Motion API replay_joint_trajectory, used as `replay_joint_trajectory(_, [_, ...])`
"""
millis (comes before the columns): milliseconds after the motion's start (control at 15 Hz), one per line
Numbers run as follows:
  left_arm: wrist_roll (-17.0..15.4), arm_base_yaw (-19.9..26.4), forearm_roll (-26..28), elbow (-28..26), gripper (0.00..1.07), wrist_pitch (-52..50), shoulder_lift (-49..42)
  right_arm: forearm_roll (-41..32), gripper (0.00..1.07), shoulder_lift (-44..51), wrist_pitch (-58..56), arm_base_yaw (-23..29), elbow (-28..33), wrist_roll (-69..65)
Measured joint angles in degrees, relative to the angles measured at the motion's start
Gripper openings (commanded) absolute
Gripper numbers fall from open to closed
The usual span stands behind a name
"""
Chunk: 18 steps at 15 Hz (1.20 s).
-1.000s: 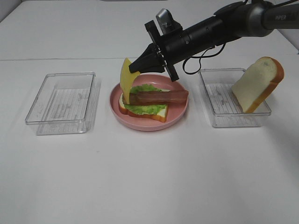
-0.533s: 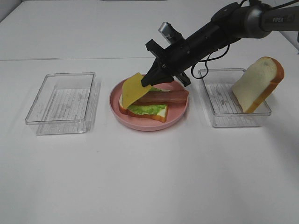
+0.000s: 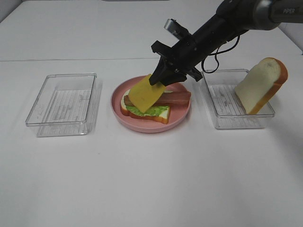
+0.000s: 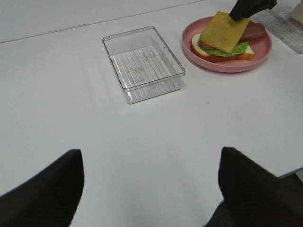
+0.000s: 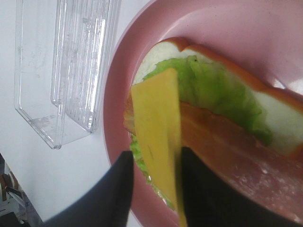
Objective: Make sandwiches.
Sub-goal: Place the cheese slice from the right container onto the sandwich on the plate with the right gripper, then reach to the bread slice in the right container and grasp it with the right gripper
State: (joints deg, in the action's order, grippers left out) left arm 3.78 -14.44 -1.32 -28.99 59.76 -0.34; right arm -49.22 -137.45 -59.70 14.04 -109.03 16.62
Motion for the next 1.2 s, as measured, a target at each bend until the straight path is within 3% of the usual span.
replay_joint_trajectory(133, [0.0, 0.0, 0.0, 0.0, 0.74, 0.0, 0.0, 0.1, 0.56, 0.0, 0.0, 0.0, 0.0, 0.0])
replay_joint_trajectory(467, [0.0, 0.0, 0.0, 0.0, 0.74, 0.0, 0.0, 2.7, 0.68, 2.8, -0.2, 0.0, 0.0, 0.0])
replay_joint_trajectory(667, [0.0, 0.0, 0.0, 0.0, 0.74, 0.0, 0.0, 7.6, 0.69, 6.4, -0.4, 0.0, 0.0, 0.0])
replay_joint_trajectory(867, [0.0, 0.0, 0.0, 0.0, 0.74, 0.0, 0.0, 17.6, 0.69, 11.6, -1.0, 0.0, -0.1, -2.5])
replay_joint_trajectory(933, [0.0, 0.0, 0.0, 0.0, 0.74, 0.0, 0.0, 27.7, 0.69, 16.0, -1.1, 0.0, -0.1, -7.2])
replay_joint_trajectory(1067, [0.0, 0.0, 0.0, 0.0, 0.74, 0.0, 0.0, 37.9, 0.69, 20.1, -1.7, -0.6, -0.1, -13.9])
replay_joint_trajectory(1200, [0.0, 0.0, 0.0, 0.0, 0.74, 0.0, 0.0, 41.1, 0.69, 22.5, -2.9, -3.0, -0.1, -16.2])
